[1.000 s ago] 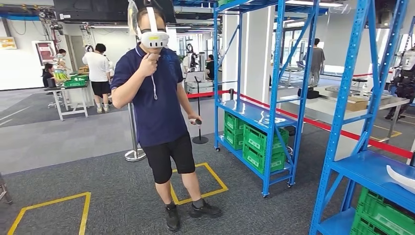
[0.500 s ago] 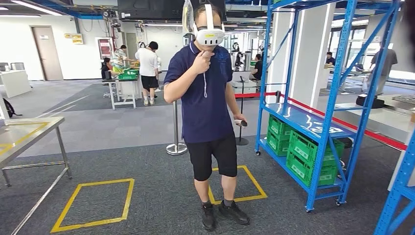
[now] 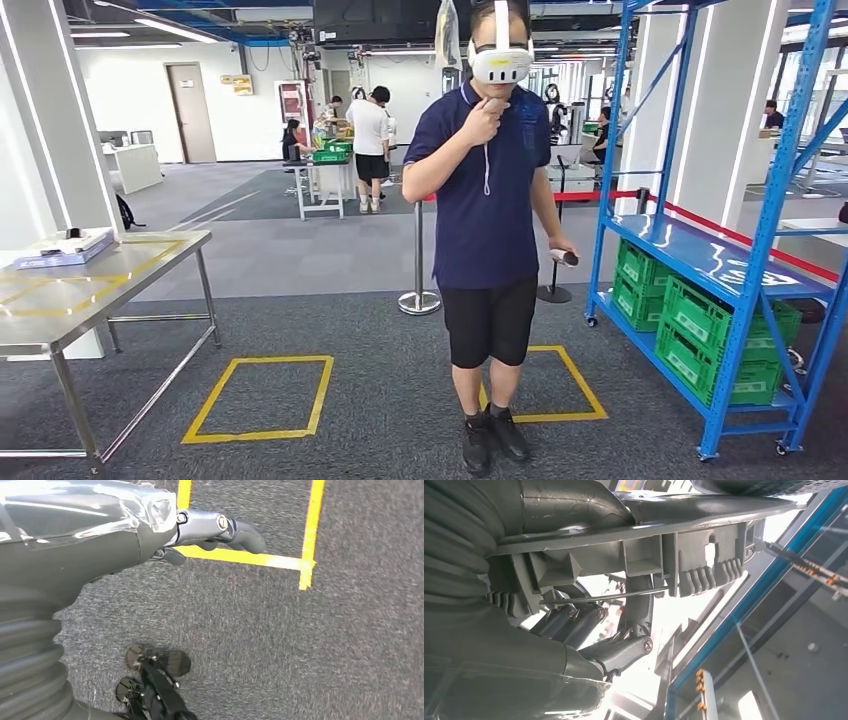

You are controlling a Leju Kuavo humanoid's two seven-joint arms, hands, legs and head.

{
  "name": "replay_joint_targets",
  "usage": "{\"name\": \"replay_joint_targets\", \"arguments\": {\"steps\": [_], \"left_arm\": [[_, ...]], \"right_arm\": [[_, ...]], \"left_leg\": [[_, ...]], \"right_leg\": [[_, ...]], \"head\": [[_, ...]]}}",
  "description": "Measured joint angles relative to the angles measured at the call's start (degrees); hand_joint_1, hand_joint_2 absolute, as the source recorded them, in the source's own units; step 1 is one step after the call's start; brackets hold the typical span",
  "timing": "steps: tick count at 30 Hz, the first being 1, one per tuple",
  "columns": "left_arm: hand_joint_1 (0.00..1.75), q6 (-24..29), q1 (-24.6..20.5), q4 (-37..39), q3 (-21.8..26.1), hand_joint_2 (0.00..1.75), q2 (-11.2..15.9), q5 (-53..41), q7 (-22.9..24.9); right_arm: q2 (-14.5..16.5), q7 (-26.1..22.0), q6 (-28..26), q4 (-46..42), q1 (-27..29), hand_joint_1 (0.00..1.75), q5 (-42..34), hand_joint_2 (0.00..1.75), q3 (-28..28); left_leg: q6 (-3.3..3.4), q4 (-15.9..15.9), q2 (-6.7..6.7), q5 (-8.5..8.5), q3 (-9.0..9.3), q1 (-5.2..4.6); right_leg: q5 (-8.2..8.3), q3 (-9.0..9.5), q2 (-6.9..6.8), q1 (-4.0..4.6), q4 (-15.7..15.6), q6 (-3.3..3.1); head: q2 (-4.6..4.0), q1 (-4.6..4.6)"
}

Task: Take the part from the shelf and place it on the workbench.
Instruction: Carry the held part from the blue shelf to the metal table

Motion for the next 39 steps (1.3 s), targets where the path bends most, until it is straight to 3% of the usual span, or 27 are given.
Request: {"name": "replay_joint_targets", "arguments": {"steps": [2,3,5,7,9,11,12,13,14,16,18,20,22,24,26,27,28,29,31,33,35,36,37,39], "left_arm": [[0.00,0.2,0.0,-0.1,-0.1,1.75,0.0,0.0,0.0],[0.00,0.2,0.0,-0.1,-0.2,1.75,0.0,0.0,0.0],[0.00,0.3,0.3,-0.2,-0.2,1.75,0.0,0.0,0.0],[0.00,0.3,0.5,-0.3,-0.4,1.75,0.0,0.0,0.0],[0.00,0.3,0.3,-0.4,-0.6,1.75,-0.1,0.0,0.0],[0.00,0.3,0.3,-0.4,-0.8,1.75,-0.1,0.0,0.2],[0.00,0.3,0.4,-0.4,-0.9,1.75,-0.1,0.1,0.3],[0.00,0.3,0.5,-0.4,-1.1,1.75,-0.1,0.1,0.4],[0.00,0.3,0.6,-0.4,-1.2,1.75,-0.1,0.2,0.5],[0.00,0.2,0.6,-0.4,-1.5,1.75,-0.1,0.2,0.5],[0.00,-0.5,0.5,-0.3,-1.5,1.75,-0.1,-0.6,-0.2],[0.00,-1.7,0.3,0.2,-1.1,1.75,0.0,-2.6,-1.9],[0.00,-3.1,-0.5,1.1,-0.1,1.75,0.0,-5.1,-3.8],[0.00,-4.7,-1.8,2.1,1.1,1.75,0.0,-6.7,-5.2],[0.00,-7.0,-3.1,3.0,2.4,1.75,0.0,-7.6,-6.0],[0.00,-8.3,-3.5,3.4,3.1,1.75,0.0,-8.0,-6.2],[0.00,-9.4,-3.8,3.8,3.9,1.75,0.0,-8.3,-6.5],[0.00,-10.2,-4.1,4.0,4.7,1.75,0.0,-8.6,-6.7],[0.00,-11.0,-4.5,4.3,5.9,1.75,0.0,-8.9,-6.9],[0.00,-11.2,-4.9,4.4,6.7,1.75,0.0,-9.0,-7.1],[0.00,-11.2,-5.1,4.5,7.4,1.75,0.0,-9.0,-7.1],[0.00,-11.2,-5.1,4.6,7.6,1.75,0.0,-9.0,-7.1],[0.00,-11.3,-5.2,4.7,7.9,1.75,-0.1,-9.0,-7.1],[0.00,-11.3,-5.5,4.9,8.1,1.75,-0.1,-9.0,-7.2]], "right_arm": [[0.0,0.0,0.0,0.0,0.0,1.75,0.0,1.75,0.0],[0.0,0.0,0.0,0.0,0.0,1.75,0.0,1.75,0.0],[0.0,0.0,0.0,0.1,-0.1,1.75,-0.1,1.75,0.0],[0.0,0.0,0.0,0.1,-0.1,1.75,-0.1,1.75,0.0],[0.0,0.0,0.0,0.2,0.0,1.75,-0.1,1.75,0.0],[-0.1,0.0,0.1,0.5,0.1,1.75,-0.3,1.75,0.0],[-0.1,0.0,0.2,0.6,0.0,1.75,-0.3,1.75,0.0],[-0.1,0.0,0.2,0.7,0.0,1.75,-0.4,1.75,0.0],[-0.1,0.0,0.3,0.7,-0.1,1.75,-0.5,1.75,0.0],[-0.2,0.0,0.4,0.9,-0.2,1.75,-0.4,1.75,0.0],[-0.2,0.1,0.3,1.0,-0.4,1.75,-0.2,1.75,0.1],[-0.3,0.0,0.2,1.1,-0.6,1.75,0.1,1.75,0.1],[-0.4,-0.1,0.1,1.2,-0.8,1.75,0.4,1.75,0.3],[-0.5,-0.1,-0.1,1.3,-1.0,1.75,0.6,1.75,0.5],[-0.6,0.1,-0.3,1.4,-1.1,1.75,0.6,1.75,0.8],[-0.6,0.4,-0.4,1.5,-1.2,1.75,0.6,1.75,1.0],[-0.6,0.6,-0.4,1.6,-1.3,1.75,0.6,1.75,1.2],[-0.6,0.8,-0.5,1.6,-1.4,1.75,0.6,1.75,1.3],[-0.6,1.0,-0.5,1.6,-1.5,1.75,0.6,1.75,1.5],[-0.7,1.1,-0.5,1.6,-1.7,1.75,0.6,1.75,1.6],[-0.7,1.1,-0.6,1.6,-1.7,1.75,0.7,1.75,1.7],[-0.7,1.2,-0.6,1.6,-1.8,1.75,0.7,1.75,1.8],[-0.7,1.2,-0.6,1.6,-2.0,1.75,0.7,1.75,1.8],[-0.9,1.3,-0.6,1.7,-2.1,1.75,0.8,1.75,1.8]], "left_leg": [[0.66,-5.1,1.66,1.45,2.73,-0.50],[0.95,-5.7,1.62,1.43,2.89,-0.73],[1.56,-6.3,0.32,1.87,3.12,-0.69],[2.15,-7.3,-1.08,2.56,3.83,-0.31],[2.44,-7.7,-2.58,2.94,4.12,-0.15],[2.47,-7.7,-4.28,2.95,4.04,-0.19],[2.45,-7.6,-5.16,2.95,4.04,-0.18],[2.39,-7.5,-6.07,2.92,4.07,-0.15],[2.26,-7.4,-6.97,2.85,4.09,-0.09],[1.70,-6.8,-8.65,2.57,3.87,-0.08],[1.01,-6.4,-9.89,2.48,3.35,-0.15],[0.51,-6.3,-10.75,2.56,2.94,-0.06],[0.14,-4.5,-8.47,1.45,1.94,-0.08],[-0.20,1.7,-4.33,-1.74,-1.14,-0.08],[-0.37,9.3,-2.57,-4.70,-5.03,0.12],[-0.34,10.9,-2.33,-4.93,-5.92,0.17],[-0.22,10.3,-2.18,-4.12,-5.59,0.18],[0.04,7.2,-1.74,-2.50,-3.96,0.06],[0.94,-1.0,0.69,0.48,0.55,-0.61],[1.67,-5.1,2.09,1.35,2.67,-1.27],[2.06,-5.6,0.83,1.45,2.75,-1.37],[2.23,-6.1,0.09,1.77,3.17,-1.20],[2.46,-6.7,-0.62,2.15,3.63,-0.97],[2.72,-7.4,-2.11,2.75,4.26,-0.46]], "right_leg": [[-0.32,0.32,-1.09,0.27,0.0,0.35],[-0.41,0.43,-1.64,0.31,-0.1,0.62],[-0.58,0.59,-2.35,0.24,-0.2,1.19],[-1.73,-0.23,0.02,0.07,1.9,1.49],[-4.56,-3.51,3.50,-0.25,8.6,1.37],[-6.81,-7.36,4.58,-0.51,15.7,1.53],[-6.70,-8.15,4.68,-0.63,16.7,1.88],[-5.53,-7.69,4.81,-0.81,15.2,2.41],[-3.68,-6.17,5.23,-1.06,11.6,2.98],[-0.33,-2.70,7.46,-1.50,3.8,3.47],[0.74,-1.36,8.61,-1.43,1.0,2.76],[0.89,-1.30,7.41,-1.32,1.0,1.86],[0.95,-1.14,6.11,-1.40,0.8,1.11],[0.82,-1.03,4.67,-1.09,0.7,0.48],[0.67,-1.08,3.06,-0.62,0.7,0.14],[0.58,-1.07,2.27,-0.41,0.7,0.05],[0.49,-1.02,1.53,-0.23,0.7,-0.03],[0.39,-0.92,0.86,-0.06,0.7,-0.10],[0.14,-0.64,-0.38,0.32,0.7,-0.03],[-0.12,-0.45,-1.54,0.55,0.7,0.29],[-0.29,-0.17,-2.69,0.61,0.5,0.67],[-0.46,-0.11,-2.23,0.58,0.6,0.88],[-0.99,-0.44,-0.87,0.50,1.6,1.01],[-3.29,-3.04,2.99,0.10,7.0,1.10]], "head": [[0.00,0.08],[0.00,0.10],[0.01,0.09],[0.01,0.18],[0.00,0.33],[0.00,0.39],[0.00,0.42],[0.00,0.44],[0.00,0.48],[0.00,0.55],[0.01,0.57],[0.01,0.55],[0.01,0.46],[0.00,0.35],[0.00,0.33],[0.00,0.34],[0.00,0.34],[0.00,0.35],[0.00,0.38],[0.01,0.43],[0.01,0.43],[0.01,0.48],[0.01,0.51],[0.02,0.66]]}}
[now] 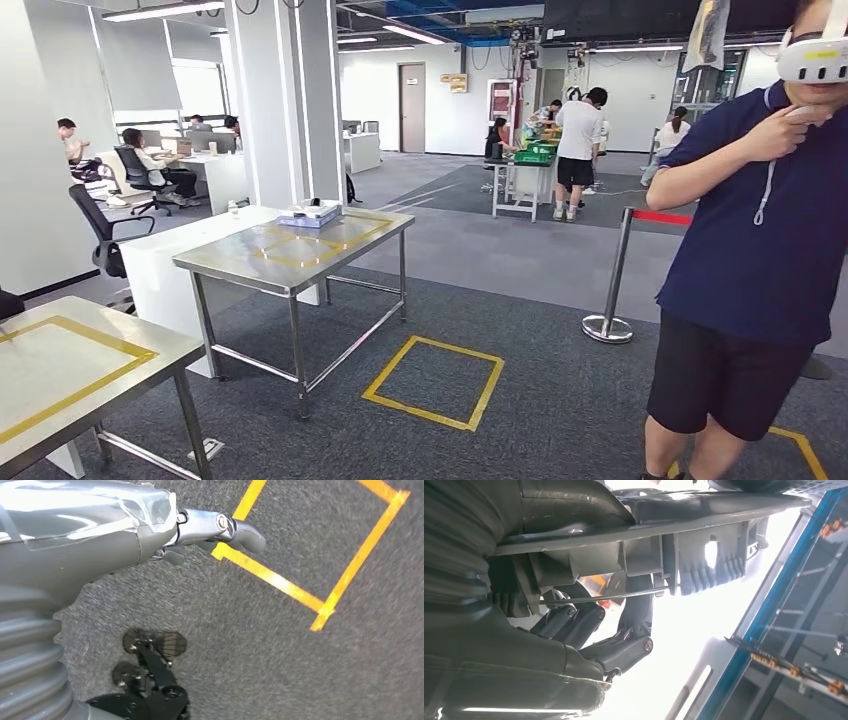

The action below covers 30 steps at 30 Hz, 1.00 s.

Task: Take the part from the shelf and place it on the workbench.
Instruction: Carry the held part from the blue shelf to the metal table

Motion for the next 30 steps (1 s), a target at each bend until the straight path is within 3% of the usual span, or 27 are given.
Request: {"name": "replay_joint_targets", "arguments": {"steps": [2,3,4,6,7,8,10,12,14,16,18,19,21,23,25,27,28,30], "left_arm": [[0.00,0.0,-0.4,0.2,0.1,1.75,0.0,0.0,0.0],[0.00,-0.1,-0.4,0.4,0.1,1.75,0.0,0.0,0.0],[0.00,-0.1,-0.4,0.5,0.2,1.75,0.0,0.0,0.0],[0.00,-0.2,-0.4,0.8,0.3,1.75,0.0,0.0,0.0],[0.00,-0.2,-0.4,0.9,0.4,1.75,0.0,-0.1,0.0],[0.00,-0.4,-0.5,1.0,0.5,1.75,0.0,-0.3,-0.1],[0.00,-0.7,-0.5,1.1,0.7,1.75,0.1,-1.0,-0.3],[0.00,-1.0,-0.4,1.3,1.2,1.75,0.1,-1.9,-0.5],[0.00,-1.1,-0.5,1.6,1.5,1.75,0.1,-2.9,-0.8],[0.00,-1.0,-1.0,1.9,1.9,1.75,0.1,-4.0,-0.9],[0.00,-0.8,-1.5,2.2,2.2,1.75,0.1,-4.8,-0.7],[0.00,-0.7,-1.5,2.4,2.4,1.75,0.1,-5.0,-0.6],[0.00,-0.6,-1.6,2.6,2.8,1.75,0.1,-5.3,-0.5],[0.00,-0.6,-1.8,2.7,3.1,1.75,0.2,-5.4,-0.5],[0.00,-0.4,-2.1,2.7,3.3,1.75,0.2,-5.4,-0.5],[0.00,-0.2,-2.2,2.7,3.7,1.75,0.2,-5.5,-0.6],[0.00,-0.2,-2.2,2.7,3.9,1.75,0.1,-5.5,-0.6],[0.00,-0.3,-2.4,2.7,4.0,1.75,0.0,-5.6,-0.2]], "right_arm": [[-0.1,0.0,0.0,0.1,0.1,1.75,0.0,1.75,0.0],[-0.1,0.0,0.0,0.1,0.1,1.75,0.0,1.75,0.1],[-0.2,0.0,0.0,0.2,0.1,1.75,0.0,1.75,0.1],[-0.2,0.0,0.0,0.2,0.1,1.75,0.0,1.75,0.2],[-0.2,0.0,0.0,0.2,0.0,1.75,0.0,1.75,0.3],[-0.2,0.1,0.0,0.2,0.0,1.75,0.0,1.75,0.3],[-0.2,0.2,0.0,0.3,-0.1,1.75,0.1,1.75,0.4],[-0.2,0.3,0.0,0.3,-0.5,1.75,0.1,1.75,0.6],[-0.2,0.4,0.0,0.3,-1.0,1.75,0.0,1.75,0.7],[-0.2,0.6,-0.1,0.4,-1.1,1.75,-0.1,1.75,0.9],[-0.2,0.8,-0.1,0.5,-1.1,1.75,-0.2,1.75,1.1],[-0.2,0.9,-0.2,0.5,-1.1,1.75,-0.2,1.75,1.2],[-0.1,1.1,-0.1,0.5,-1.2,1.75,-0.2,1.75,1.4],[-0.1,1.4,-0.1,0.6,-1.5,1.75,-0.4,1.75,1.5],[-0.1,1.5,0.0,0.8,-1.9,1.75,-0.8,1.75,1.7],[-0.1,1.4,0.0,1.0,-2.0,1.75,-1.0,1.75,1.9],[-0.1,1.3,0.0,1.1,-2.1,1.75,-1.1,1.75,2.0],[-0.3,1.0,0.0,1.2,-2.1,1.75,-1.2,1.75,2.0]], "left_leg": [[0.08,0.0,-1.61,0.06,-0.09,0.17],[0.03,0.1,-2.50,0.04,-0.13,0.22],[-0.09,0.2,-3.40,-0.02,-0.15,0.30],[-0.62,0.7,-5.21,-0.32,-0.19,0.57],[-1.04,1.2,-6.01,-0.57,-0.33,0.62],[-1.45,1.6,-6.67,-0.80,-0.55,0.65],[-2.13,2.0,-7.65,-0.96,-1.10,0.72],[-2.57,2.0,-8.00,-1.01,-1.40,0.98],[-2.91,4.4,-5.49,-2.45,-2.57,0.97],[-3.11,11.4,-1.77,-5.81,-6.12,0.89],[-3.11,18.1,-0.35,-8.09,-9.70,0.90],[-2.98,18.7,-0.16,-7.79,-10.12,0.86],[-2.27,13.5,0.68,-4.60,-7.38,0.53],[-1.07,6.1,3.84,-2.09,-3.42,-0.46],[-0.37,3.1,5.52,-1.76,-2.06,-1.24],[-0.16,2.4,3.96,-1.38,-1.82,-1.11],[-0.05,1.8,3.11,-1.01,-1.40,-0.89],[0.25,0.8,1.43,-0.16,-0.57,-0.27]], "right_leg": [[-2.67,-4.13,1.62,-0.45,7.7,0.14],[-3.04,-5.58,1.76,-0.72,10.0,0.47],[-2.41,-5.96,1.81,-1.03,10.1,1.04],[1.20,-3.37,2.53,-1.83,3.7,2.61],[2.78,-1.59,3.45,-2.08,-0.3,3.11],[3.86,-0.21,4.14,-2.26,-3.3,3.18],[4.20,0.60,4.53,-2.05,-5.0,2.32],[4.29,0.74,3.45,-1.97,-5.0,1.36],[4.23,0.97,2.35,-1.99,-5.2,0.58],[4.01,1.09,1.06,-1.57,-5.2,0.04],[3.80,1.10,-0.43,-1.02,-5.2,-0.26],[3.69,1.16,-1.17,-0.79,-5.2,-0.41],[3.43,1.49,-2.55,-0.37,-5.2,-0.64],[3.10,1.88,-3.81,-0.01,-5.2,-0.62],[2.87,2.05,-5.10,0.11,-5.3,-0.32],[2.64,2.19,-6.24,0.11,-5.4,0.09],[2.36,2.14,-5.46,0.05,-5.0,0.32],[0.62,0.36,-1.76,-0.18,-1.1,0.55]], "head": [[0.00,0.14],[-0.01,0.21],[-0.01,0.28],[-0.01,0.40],[-0.01,0.49],[-0.02,0.55],[0.00,0.57],[0.01,0.51],[-0.01,0.32],[-0.01,0.11],[-0.01,0.09],[-0.01,0.08],[-0.02,0.07],[-0.02,0.12],[-0.01,0.14],[0.00,0.08],[-0.01,0.11],[-0.01,0.17]]}}
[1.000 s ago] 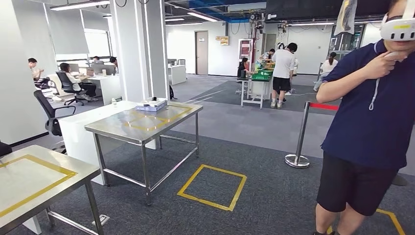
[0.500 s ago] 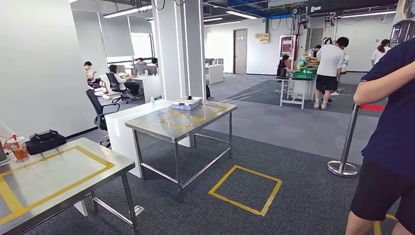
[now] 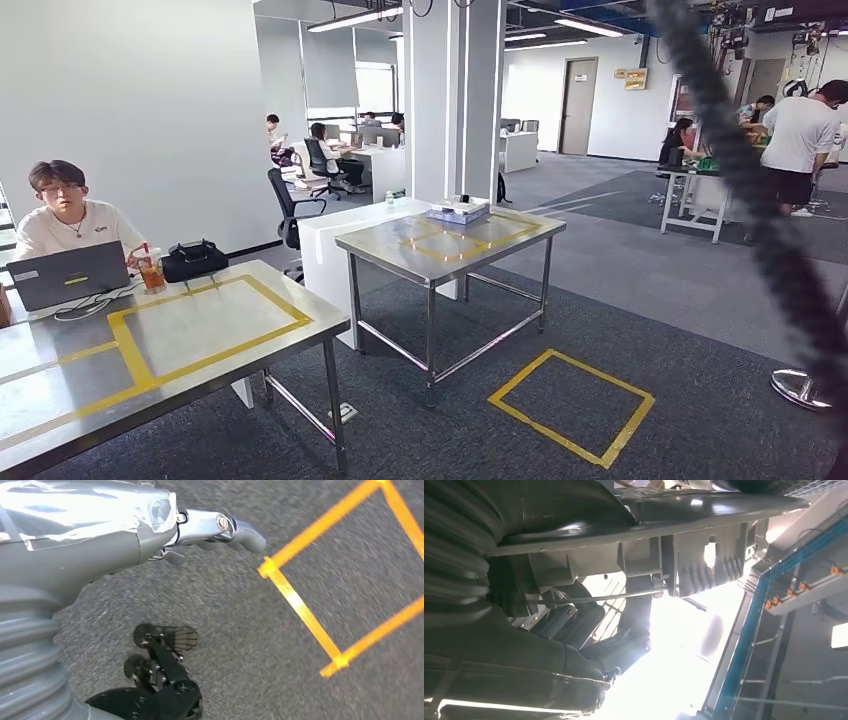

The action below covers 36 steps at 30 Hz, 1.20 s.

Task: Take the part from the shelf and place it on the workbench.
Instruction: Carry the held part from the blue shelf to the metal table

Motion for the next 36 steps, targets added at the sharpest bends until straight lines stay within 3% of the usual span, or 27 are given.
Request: {"name": "replay_joint_targets", "arguments": {"steps": [1,2,4,5,7,8,10,12,14,16,18,19,20,21,23,25,27,28,30,32,34,35,36], "left_arm": [[0.00,-0.1,-0.1,0.0,0.0,1.75,0.0,0.0,0.2],[0.00,-0.1,-0.3,0.0,0.0,1.75,0.0,0.0,0.5],[0.00,-0.1,-0.3,0.0,0.0,1.75,0.0,0.1,1.1],[0.00,-0.1,-0.3,0.0,0.0,1.75,0.0,0.2,1.3],[0.00,-0.1,-0.2,0.0,0.0,1.75,0.0,0.4,1.5],[0.00,-0.1,-0.2,-0.1,0.0,1.75,0.0,0.6,1.5],[0.00,0.3,0.1,-0.4,-0.1,1.75,0.1,0.8,1.6],[0.00,0.8,0.5,-0.7,-0.2,1.75,0.1,0.9,1.6],[0.00,1.1,0.8,-0.9,-0.2,1.75,0.1,1.1,1.7],[0.00,1.1,0.7,-1.2,-0.3,1.75,0.1,1.8,2.3],[0.00,1.1,0.6,-1.4,-0.4,1.75,0.1,2.7,3.2],[0.00,1.1,0.6,-1.4,-0.4,1.75,0.1,2.9,3.4],[0.00,1.1,0.7,-1.4,-0.4,1.75,0.1,3.1,3.6],[0.00,1.1,0.8,-1.5,-0.4,1.75,0.1,3.4,3.8],[0.00,1.4,1.1,-1.8,-0.7,1.75,0.1,4.3,4.5],[0.00,1.7,1.3,-2.1,-1.0,1.75,0.2,5.2,4.9],[0.00,1.8,1.5,-2.4,-1.2,1.75,0.1,5.6,5.2],[0.00,1.8,1.7,-2.5,-1.2,1.75,0.1,5.6,5.3],[0.00,1.8,1.9,-2.6,-1.5,1.75,0.0,5.7,5.3],[0.00,2.0,1.9,-2.7,-1.9,1.75,0.0,6.2,5.6],[0.00,2.7,2.0,-2.7,-2.6,1.75,0.0,7.5,6.6],[0.00,3.2,2.2,-2.7,-3.1,1.75,0.0,8.5,7.4],[0.00,3.6,2.5,-2.7,-3.6,1.75,0.0,9.7,8.1]], "right_arm": [[-0.1,-0.1,0.1,0.0,0.1,1.75,-0.1,1.75,0.0],[-0.2,-0.3,0.1,0.1,0.3,1.75,-0.2,1.75,-0.1],[-0.4,-0.5,0.4,0.2,0.6,1.75,-0.5,1.75,-0.1],[-0.4,-0.5,0.5,0.2,0.6,1.75,-0.7,1.75,-0.1],[-0.5,-0.7,0.6,0.4,0.5,1.75,-0.8,1.75,-0.2],[-0.6,-0.7,0.7,0.5,0.5,1.75,-0.9,1.75,-0.2],[-0.6,-0.8,0.8,0.6,0.4,1.75,-1.0,1.75,-0.2],[-0.6,-0.8,0.8,0.7,0.2,1.75,-1.0,1.75,-0.2],[-0.5,-0.7,0.8,0.7,-0.1,1.75,-1.1,1.75,-0.2],[-0.5,-0.6,0.9,0.7,-0.1,1.75,-1.3,1.75,-0.2],[-0.5,-0.5,1.0,0.8,-0.1,1.75,-1.5,1.75,-0.2],[-0.5,-0.4,1.1,0.8,-0.1,1.75,-1.6,1.75,-0.2],[-0.5,-0.4,1.1,0.9,-0.1,1.75,-1.6,1.75,-0.2],[-0.4,-0.4,1.2,0.9,-0.2,1.75,-1.7,1.75,-0.2],[-0.3,-0.2,1.3,0.9,-0.2,1.75,-1.8,1.75,-0.2],[-0.3,0.0,1.4,1.0,-0.3,1.75,-1.9,1.75,-0.2],[-0.1,0.0,1.4,1.0,-0.5,1.75,-1.9,1.75,-0.2],[-0.1,0.1,1.4,1.1,-0.5,1.75,-1.9,1.75,-0.1],[0.0,0.1,1.4,1.1,-0.6,1.75,-1.9,1.75,-0.1],[0.0,0.1,1.5,1.2,-0.7,1.75,-2.0,1.75,-0.1],[0.0,0.2,1.5,1.4,-0.6,1.75,-2.1,1.75,0.0],[0.0,0.3,1.5,1.4,-0.6,1.75,-2.1,1.75,0.0],[0.0,0.4,1.5,1.4,-0.6,1.75,-2.1,1.75,0.0]], "left_leg": [[0.08,-0.2,-0.88,0.18,0.02,0.10],[0.17,-0.2,-1.82,0.28,-0.03,0.25],[-0.01,-0.1,-3.85,0.27,0.00,0.57],[-0.23,0.0,-4.86,0.20,0.07,0.78],[-1.01,0.4,-6.69,-0.12,0.10,1.22],[-1.53,1.0,-7.50,-0.44,-0.07,1.29],[-2.47,1.6,-8.67,-0.89,-0.63,1.38],[-3.17,1.5,-9.33,-0.92,-1.03,1.64],[-3.66,2.9,-7.05,-1.74,-1.83,1.70],[-3.91,8.6,-3.23,-4.77,-4.69,1.59],[-3.99,16.3,-1.75,-7.91,-8.78,1.62],[-3.94,18.3,-1.61,-8.25,-9.97,1.61],[-3.82,18.1,-1.53,-7.48,-9.97,1.58],[-3.55,15.3,-1.21,-5.77,-8.59,1.49],[-2.55,7.3,1.12,-2.32,-4.20,0.88],[-1.70,2.9,2.82,-1.16,-1.93,0.15],[-1.25,2.3,1.85,-1.13,-1.87,-0.12],[-1.03,1.7,1.11,-0.81,-1.49,0.00],[-0.54,0.6,-0.40,-0.07,-0.58,0.45],[-0.35,0.3,-1.93,0.27,-0.28,0.72],[-0.34,0.3,-3.76,0.27,-0.31,0.73],[-0.40,0.3,-4.65,0.24,-0.27,0.77],[-0.53,0.4,-5.37,0.15,-0.19,0.84]], "right_leg": [[-1.36,-1.79,2.04,-0.22,3.6,0.05],[-2.74,-4.00,3.07,-0.44,7.8,0.18],[-3.44,-6.86,3.56,-1.01,12.2,1.05],[-2.35,-6.73,3.64,-1.36,11.1,1.80],[1.43,-3.73,4.88,-2.28,3.6,3.40],[2.97,-2.15,5.83,-2.59,-0.1,3.68],[4.15,-0.58,6.89,-2.68,-3.6,2.95],[4.19,-0.45,5.94,-2.40,-3.7,1.61],[4.23,-0.23,4.90,-2.43,-3.9,0.74],[4.05,-0.01,3.63,-2.20,-4.0,0.10],[3.79,0.08,2.19,-1.78,-3.9,-0.28],[3.69,0.14,1.47,-1.61,-3.9,-0.41],[3.56,0.24,0.76,-1.44,-3.9,-0.49],[3.42,0.43,0.06,-1.27,-3.9,-0.54],[3.05,0.93,-1.20,-0.89,-3.9,-0.44],[2.71,1.28,-2.31,-0.69,-4.0,-0.04],[2.55,1.66,-3.45,-0.71,-4.3,0.53],[2.43,1.79,-3.17,-0.76,-4.3,0.77],[1.11,0.90,-0.47,-0.88,-2.0,0.90],[-1.68,-2.53,2.58,-1.07,4.8,0.72],[-3.27,-5.91,3.32,-1.16,10.7,1.00],[-2.78,-6.32,3.40,-1.25,10.9,1.41],[-1.35,-5.54,3.46,-1.37,8.6,1.94]], "head": [[-0.01,0.07],[0.00,0.13],[0.00,0.21],[0.00,0.23],[0.00,0.27],[-0.01,0.32],[-0.01,0.32],[-0.01,0.24],[-0.01,0.10],[-0.01,-0.04],[-0.01,-0.08],[-0.01,-0.09],[-0.01,-0.10],[-0.01,-0.10],[-0.01,-0.09],[-0.01,-0.05],[-0.01,-0.07],[-0.01,-0.06],[-0.01,0.00],[-0.01,0.13],[-0.01,0.26],[0.00,0.29],[0.00,0.34]]}}
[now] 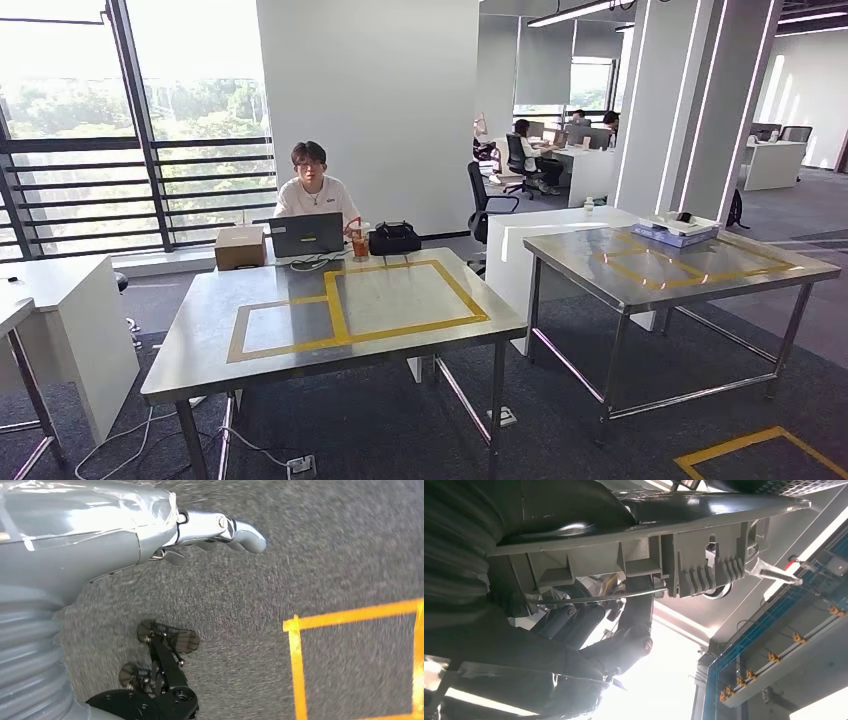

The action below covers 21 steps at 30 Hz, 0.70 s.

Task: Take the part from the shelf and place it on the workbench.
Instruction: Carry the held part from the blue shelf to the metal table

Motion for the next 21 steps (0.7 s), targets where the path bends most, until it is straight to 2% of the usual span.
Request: {"name": "replay_joint_targets", "arguments": {"steps": [1,2,3,4,6,7,9,11,12,13,14,15,17,18,19,21], "left_arm": [[0.00,0.3,0.4,0.0,-0.7,1.75,0.0,1.4,0.9],[0.00,0.4,0.9,-0.2,-1.4,1.75,0.0,2.8,1.7],[0.00,0.4,1.4,-0.4,-2.0,1.75,0.0,4.1,2.5],[0.00,0.4,1.9,-0.6,-2.6,1.75,0.0,5.2,3.2],[0.00,0.2,2.7,-1.0,-3.3,1.75,0.1,6.4,4.0],[0.00,0.2,2.9,-1.1,-3.5,1.75,0.1,6.7,4.4],[0.00,0.0,3.1,-1.2,-3.9,1.75,0.1,6.9,5.0],[0.00,-0.1,2.9,-1.3,-4.3,1.75,0.1,7.0,5.3],[0.00,-0.1,2.9,-1.3,-4.4,1.75,0.1,6.9,5.4],[0.00,-0.1,2.9,-1.3,-4.5,1.75,0.1,6.8,5.5],[0.00,-0.1,2.9,-1.3,-4.6,1.75,0.1,6.7,5.5],[0.00,-0.1,3.0,-1.3,-4.7,1.75,0.1,6.7,5.5],[0.00,-0.1,3.1,-1.5,-5.0,1.75,0.1,6.6,5.5],[0.00,-0.1,3.1,-1.6,-5.1,1.75,0.2,6.6,5.5],[0.00,-0.1,3.1,-1.8,-5.3,1.75,0.2,6.6,5.5],[0.00,-0.1,3.2,-2.2,-5.5,1.75,0.3,6.7,5.5]], "right_arm": [[0.0,0.1,0.0,0.0,0.0,1.75,0.0,1.75,0.0],[0.0,0.1,0.0,0.0,-0.1,1.75,0.1,1.75,0.1],[0.0,0.2,0.0,0.0,-0.2,1.75,0.2,1.75,0.1],[0.0,0.2,0.0,0.0,-0.2,1.75,0.2,1.75,0.1],[0.1,0.2,0.0,0.1,-0.3,1.75,0.2,1.75,0.2],[0.1,0.2,0.0,0.1,-0.3,1.75,0.2,1.75,0.2],[0.2,0.2,0.0,0.1,-0.3,1.75,0.0,1.75,0.2],[0.2,0.2,0.0,0.1,-0.3,1.75,-0.2,1.75,0.2],[0.3,0.2,0.0,0.1,-0.3,1.75,-0.3,1.75,0.2],[0.3,0.2,0.1,0.2,-0.3,1.75,-0.3,1.75,0.2],[0.3,0.2,0.1,0.2,-0.2,1.75,-0.3,1.75,0.2],[0.3,0.2,0.1,0.2,-0.2,1.75,-0.4,1.75,0.2],[0.3,0.2,0.1,0.3,-0.2,1.75,-0.5,1.75,0.2],[0.3,0.2,0.1,0.3,-0.3,1.75,-0.5,1.75,0.2],[0.3,0.2,0.1,0.3,-0.3,1.75,-0.6,1.75,0.2],[0.3,0.2,0.1,0.3,-0.2,1.75,-0.6,1.75,0.2]], "left_leg": [[-0.24,0.2,-0.67,-0.17,0.07,0.09],[-0.61,0.5,-1.20,-0.42,0.06,0.06],[-0.99,0.8,-1.61,-0.70,-0.02,-0.01],[-1.32,1.1,-1.91,-0.91,-0.16,-0.08],[-1.73,1.1,-2.07,-1.09,-0.38,-0.07],[-1.91,1.2,-1.60,-1.24,-0.50,0.01],[-2.39,3.5,0.70,-2.69,-1.48,0.06],[-2.77,10.1,3.06,-5.92,-4.58,0.14],[-2.85,13.9,3.49,-7.44,-6.55,0.22],[-2.86,16.8,3.68,-8.24,-8.11,0.25],[-2.76,17.6,3.75,-7.94,-8.68,0.24],[-2.54,16.1,3.77,-6.61,-8.08,0.19],[-1.43,8.5,4.05,-2.90,-4.32,-0.19],[-0.80,5.0,4.38,-1.80,-2.61,-0.46],[-0.27,2.8,4.65,-1.34,-1.53,-0.79],[0.17,1.7,4.83,-1.49,-1.17,-1.23]], "right_leg": [[1.98,1.66,0.11,-0.18,-4.0,0.56],[3.69,3.25,0.31,-0.24,-7.9,0.82],[4.95,4.51,0.45,-0.27,-10.8,0.68],[5.56,5.17,0.58,-0.22,-12.4,0.28],[5.70,5.28,0.59,-0.04,-12.7,-0.84],[5.74,5.35,0.56,-0.06,-12.8,-1.18],[5.71,5.61,0.38,-0.16,-12.9,-1.92],[5.52,5.81,0.10,0.01,-12.9,-2.46],[5.43,5.85,-0.05,0.16,-12.9,-2.60],[5.36,5.88,-0.17,0.31,-12.9,-2.69],[5.30,5.96,-0.29,0.47,-12.9,-2.77],[5.24,6.07,-0.37,0.64,-12.9,-2.83],[5.13,6.38,-0.51,0.96,-12.9,-2.94],[5.07,6.45,-0.59,1.12,-13.0,-2.92],[5.02,6.45,-0.70,1.15,-13.0,-2.80],[4.99,6.43,-0.95,1.08,-13.2,-2.34]], "head": [[-0.01,0.04],[-0.01,0.12],[-0.01,0.17],[-0.01,0.17],[0.00,0.09],[0.00,0.04],[-0.01,-0.12],[-0.01,-0.30],[-0.01,-0.31],[-0.01,-0.33],[-0.01,-0.35],[-0.01,-0.37],[-0.01,-0.38],[-0.01,-0.33],[-0.01,-0.37],[-0.01,-0.40]]}}
